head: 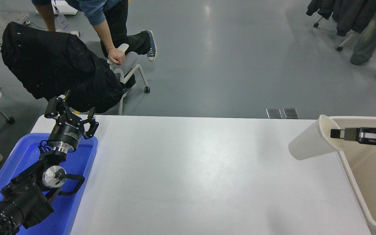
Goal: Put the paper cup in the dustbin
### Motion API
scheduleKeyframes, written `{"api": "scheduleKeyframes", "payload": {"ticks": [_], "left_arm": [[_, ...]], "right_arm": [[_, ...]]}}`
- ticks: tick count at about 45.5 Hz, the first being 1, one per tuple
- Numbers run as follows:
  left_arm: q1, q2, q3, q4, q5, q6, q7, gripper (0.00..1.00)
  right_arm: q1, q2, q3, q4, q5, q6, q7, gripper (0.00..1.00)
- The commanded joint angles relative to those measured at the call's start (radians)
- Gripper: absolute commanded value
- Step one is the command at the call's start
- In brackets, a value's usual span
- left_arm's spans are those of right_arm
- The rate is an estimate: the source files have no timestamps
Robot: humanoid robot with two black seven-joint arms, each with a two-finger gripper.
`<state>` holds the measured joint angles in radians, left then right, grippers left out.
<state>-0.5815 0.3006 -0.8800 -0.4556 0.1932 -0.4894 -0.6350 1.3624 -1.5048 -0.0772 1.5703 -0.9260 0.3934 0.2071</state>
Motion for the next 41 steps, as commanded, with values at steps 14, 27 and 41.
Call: {"api": "scheduleKeyframes", "payload": {"ticks": [14,27,41], "left_arm": [[0.0,-0.001,-0.001,0.0,0.0,0.0,0.0,1.0],[-0.001,-0.001,-0.001,0.0,0.0,0.0,0.0,1.0],[-0.001,-0.001,-0.001,0.0,0.0,0.0,0.0,1.0]], "right_arm": [[-0.278,0.224,-0.121,-0.798,0.717,0.016,-0.011,0.0],[-0.586,0.581,-0.108,-1.251,0.981,0.001,-0.037,0.0],[-0.738,0.909,0.03,-1.615,1.052,-0.105,-0.185,0.0]]}}
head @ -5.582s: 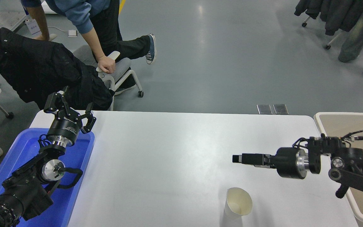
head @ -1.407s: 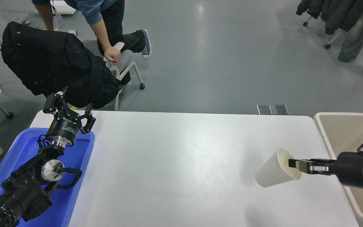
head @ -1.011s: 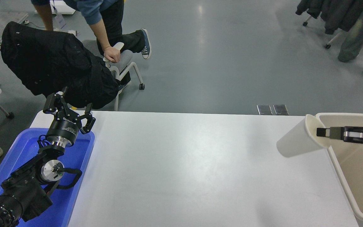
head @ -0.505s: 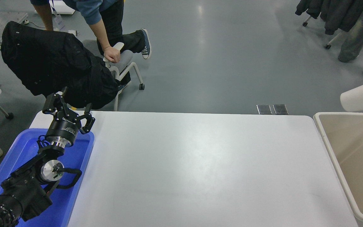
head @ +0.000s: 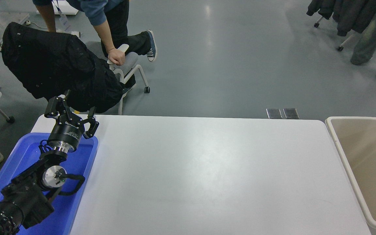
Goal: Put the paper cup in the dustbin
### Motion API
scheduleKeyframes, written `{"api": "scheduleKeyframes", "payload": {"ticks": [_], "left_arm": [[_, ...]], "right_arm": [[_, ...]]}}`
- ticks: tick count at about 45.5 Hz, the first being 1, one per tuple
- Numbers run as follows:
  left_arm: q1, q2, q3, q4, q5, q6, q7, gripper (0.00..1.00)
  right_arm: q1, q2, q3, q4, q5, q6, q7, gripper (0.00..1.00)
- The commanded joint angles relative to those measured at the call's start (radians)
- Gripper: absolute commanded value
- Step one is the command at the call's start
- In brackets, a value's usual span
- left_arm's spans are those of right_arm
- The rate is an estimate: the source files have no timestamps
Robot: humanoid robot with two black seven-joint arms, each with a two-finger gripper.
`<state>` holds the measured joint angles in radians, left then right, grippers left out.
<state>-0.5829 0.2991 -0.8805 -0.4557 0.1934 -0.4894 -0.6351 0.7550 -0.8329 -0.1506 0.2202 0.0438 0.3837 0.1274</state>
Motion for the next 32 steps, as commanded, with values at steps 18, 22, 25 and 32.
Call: {"api": "scheduleKeyframes", "payload": {"ticks": [18,22,25,32], "left_arm": [[0.0,0.0,0.0,0.0,0.0,0.0,0.0,1.0],[-0.001,0.0,0.0,0.0,0.0,0.0,0.0,1.0],[-0.002,0.0,0.0,0.002,0.0,0.0,0.0,1.0],[-0.002,-0.001,0.0,0.002,0.0,0.002,0.0,1.0]], "right_arm": [[-0.166,0.35,0.359,-0.26,0.084,-0.319,-0.265,0.0],[-0.174,0.368,0.396,-0.26,0.084,-0.35,-0.285,0.0],[-0.177,0.374,0.425,-0.26,0.085,-0.368,-0.298,0.0],[-0.184,0.386,0.526,-0.26,0.085,-0.388,-0.341,0.0]]}}
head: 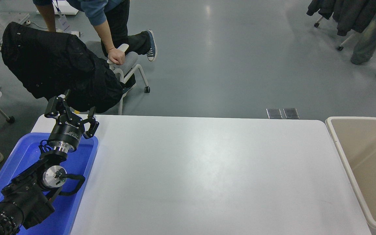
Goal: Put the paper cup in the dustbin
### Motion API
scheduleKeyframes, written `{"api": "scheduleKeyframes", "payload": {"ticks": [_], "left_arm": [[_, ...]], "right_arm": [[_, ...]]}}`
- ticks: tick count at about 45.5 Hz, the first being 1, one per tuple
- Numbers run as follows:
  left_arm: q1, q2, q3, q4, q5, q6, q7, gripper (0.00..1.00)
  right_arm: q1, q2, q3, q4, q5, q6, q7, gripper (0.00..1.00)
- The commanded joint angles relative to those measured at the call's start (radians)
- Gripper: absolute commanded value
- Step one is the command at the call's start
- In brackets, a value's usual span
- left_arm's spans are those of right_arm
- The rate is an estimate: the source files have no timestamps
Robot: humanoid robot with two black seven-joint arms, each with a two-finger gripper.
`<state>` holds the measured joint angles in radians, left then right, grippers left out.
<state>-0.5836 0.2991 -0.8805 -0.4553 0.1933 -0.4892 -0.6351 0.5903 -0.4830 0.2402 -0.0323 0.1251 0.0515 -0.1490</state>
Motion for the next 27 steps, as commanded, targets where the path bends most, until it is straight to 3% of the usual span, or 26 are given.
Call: {"api": "scheduleKeyframes", "payload": {"ticks": [1,21,27], "left_arm": [[-0.001,0.0,0.0,0.001,0.0,0.001,0.0,1.0],[-0.004,-0.002,0.002,0.001,0.0,0.001,0.0,1.0],[-0.004,-0.002,0.002,0.001,0.0,0.001,0.0,1.0]], "right_arm": [[-0.021,0.037,0.142,-0.008,0.004,-0.061,-0.066,0.0],[-0.032,0.064,0.232,-0.008,0.005,-0.088,-0.08,0.0],[-0.032,0.06,0.248,-0.009,0.005,-0.091,-0.08,0.28]]}}
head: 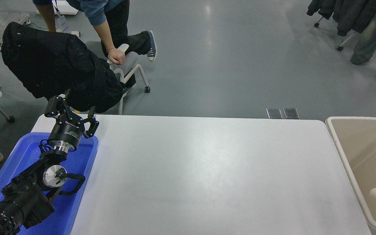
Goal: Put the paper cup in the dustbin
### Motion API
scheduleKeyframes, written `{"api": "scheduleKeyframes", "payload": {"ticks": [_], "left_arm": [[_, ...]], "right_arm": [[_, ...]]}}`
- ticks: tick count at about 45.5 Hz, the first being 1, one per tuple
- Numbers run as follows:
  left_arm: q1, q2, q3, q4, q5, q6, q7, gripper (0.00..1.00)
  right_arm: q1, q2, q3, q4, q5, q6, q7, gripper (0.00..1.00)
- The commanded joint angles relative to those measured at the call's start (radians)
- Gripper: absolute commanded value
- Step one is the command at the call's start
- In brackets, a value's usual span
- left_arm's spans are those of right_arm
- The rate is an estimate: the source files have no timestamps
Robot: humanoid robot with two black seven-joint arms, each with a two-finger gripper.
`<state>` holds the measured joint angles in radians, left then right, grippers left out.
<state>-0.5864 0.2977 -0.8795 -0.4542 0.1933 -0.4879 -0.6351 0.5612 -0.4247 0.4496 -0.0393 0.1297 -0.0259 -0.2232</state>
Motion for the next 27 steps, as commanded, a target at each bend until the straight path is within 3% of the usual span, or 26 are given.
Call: {"api": "scheduleKeyframes", "payload": {"ticks": [1,12,27], "left_arm": [[-0.001,0.0,0.0,0.0,0.0,0.0,0.0,1.0],[-0.001,0.0,0.0,0.0,0.0,0.0,0.0,1.0],[-0.001,0.0,0.0,0.0,0.0,0.0,0.0,1.0]], "right_arm": [[-0.003,0.001,0.038,-0.002,0.001,-0.014,-0.005,0.31],[-0.001,-0.025,0.049,-0.007,-0.001,-0.008,-0.004,0.8],[0.052,-0.131,0.051,0.001,-0.001,0.05,0.001,0.88]]}}
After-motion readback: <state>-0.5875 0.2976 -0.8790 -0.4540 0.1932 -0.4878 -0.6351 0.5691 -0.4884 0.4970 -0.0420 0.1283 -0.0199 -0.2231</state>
